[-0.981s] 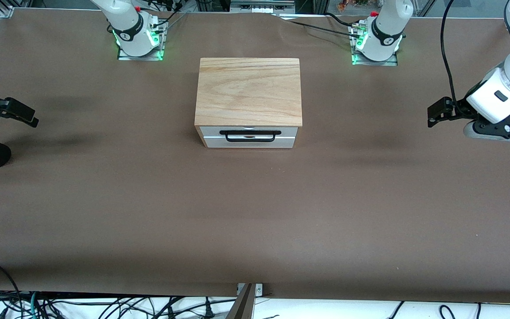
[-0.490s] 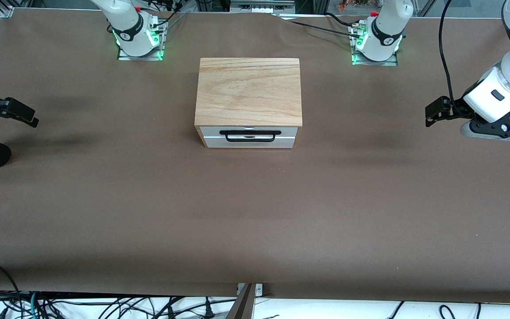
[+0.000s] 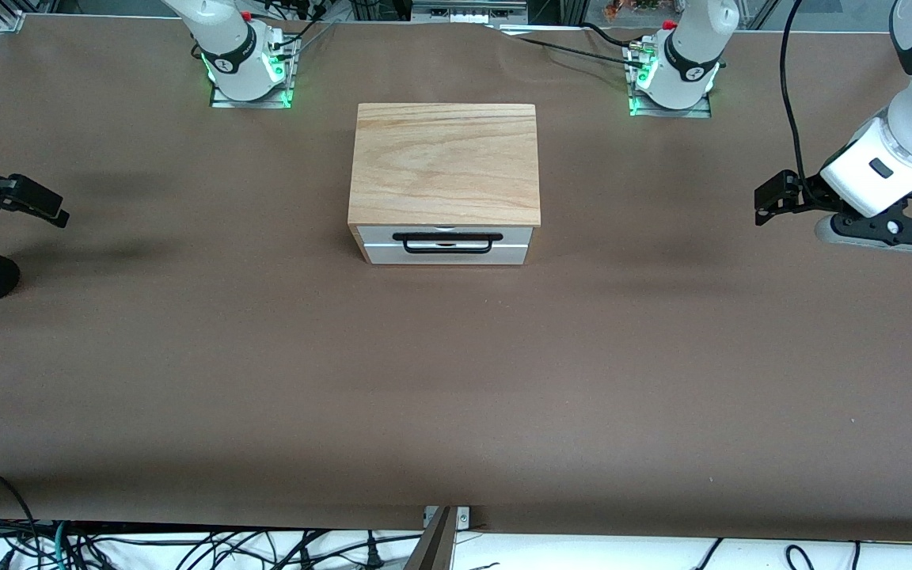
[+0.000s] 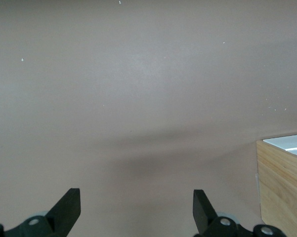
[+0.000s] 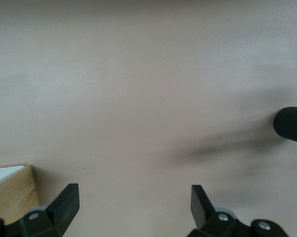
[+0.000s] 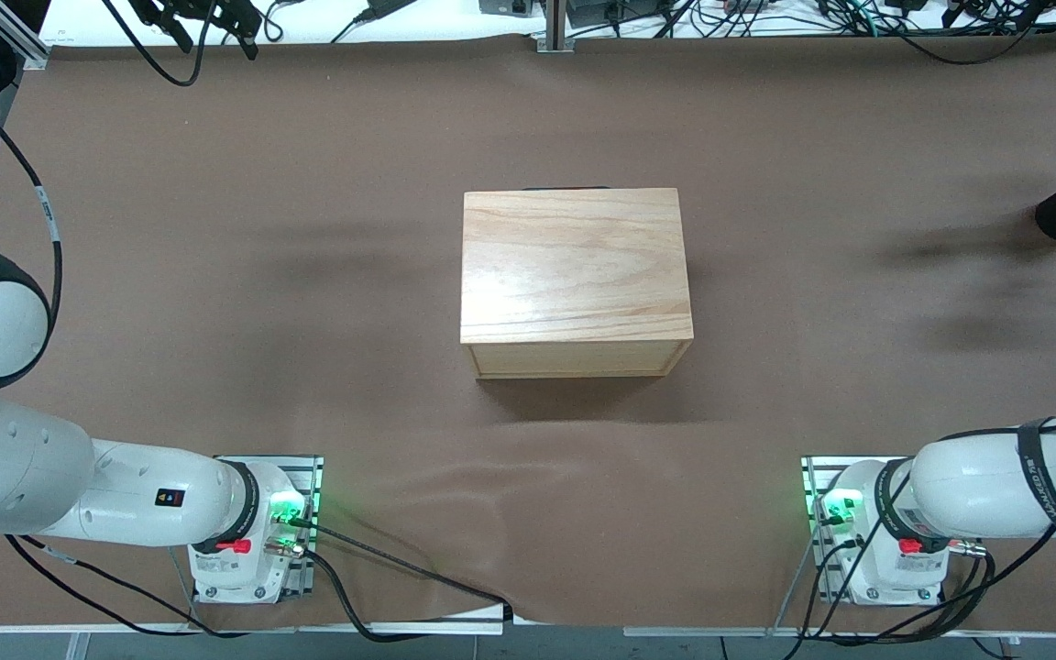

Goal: Pull top drawer with both arms simultaneously

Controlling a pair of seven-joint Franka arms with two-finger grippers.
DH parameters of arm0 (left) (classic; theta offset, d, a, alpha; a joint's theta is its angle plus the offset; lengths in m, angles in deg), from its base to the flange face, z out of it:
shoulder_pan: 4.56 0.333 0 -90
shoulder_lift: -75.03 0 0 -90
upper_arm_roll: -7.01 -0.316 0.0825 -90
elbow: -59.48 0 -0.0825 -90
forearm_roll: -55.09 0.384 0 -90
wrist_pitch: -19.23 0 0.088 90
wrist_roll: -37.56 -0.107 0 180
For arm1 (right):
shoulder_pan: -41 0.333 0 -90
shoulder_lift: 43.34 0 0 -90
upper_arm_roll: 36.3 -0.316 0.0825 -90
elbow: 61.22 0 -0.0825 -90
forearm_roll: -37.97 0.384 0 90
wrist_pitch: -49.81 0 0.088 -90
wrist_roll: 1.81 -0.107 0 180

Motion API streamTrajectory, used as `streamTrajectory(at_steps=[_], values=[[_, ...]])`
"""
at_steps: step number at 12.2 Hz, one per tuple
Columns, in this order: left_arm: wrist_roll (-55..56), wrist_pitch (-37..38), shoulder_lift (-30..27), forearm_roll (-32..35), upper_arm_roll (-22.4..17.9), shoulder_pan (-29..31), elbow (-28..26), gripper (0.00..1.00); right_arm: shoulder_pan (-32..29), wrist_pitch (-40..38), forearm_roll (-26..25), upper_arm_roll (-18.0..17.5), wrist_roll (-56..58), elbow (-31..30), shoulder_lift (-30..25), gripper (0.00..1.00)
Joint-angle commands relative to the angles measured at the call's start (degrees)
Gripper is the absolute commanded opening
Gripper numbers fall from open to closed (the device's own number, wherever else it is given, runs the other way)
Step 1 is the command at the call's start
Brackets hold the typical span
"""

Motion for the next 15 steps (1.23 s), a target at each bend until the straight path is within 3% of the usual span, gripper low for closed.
streamTrajectory(at_steps=[1, 10, 15], values=[[0.1, 0.8, -0.7, 1.5, 0.3, -0.2, 0.2, 1.00, -0.9, -0.4, -0.3, -0.8, 0.1, 1.4, 0.5, 1.00], [0.7, 0.8, -0.7, 1.5, 1.6, -0.3, 0.2, 1.00, 0.7, -0.1, 0.3, -1.1, -1.2, 1.2, 2.3, 1.00], [0.7, 1.0, -0.9, 1.5, 1.7, -0.2, 0.2, 1.00, 0.7, 0.0, 8.1, -1.1, -1.2, 1.2, 3.7, 1.00]])
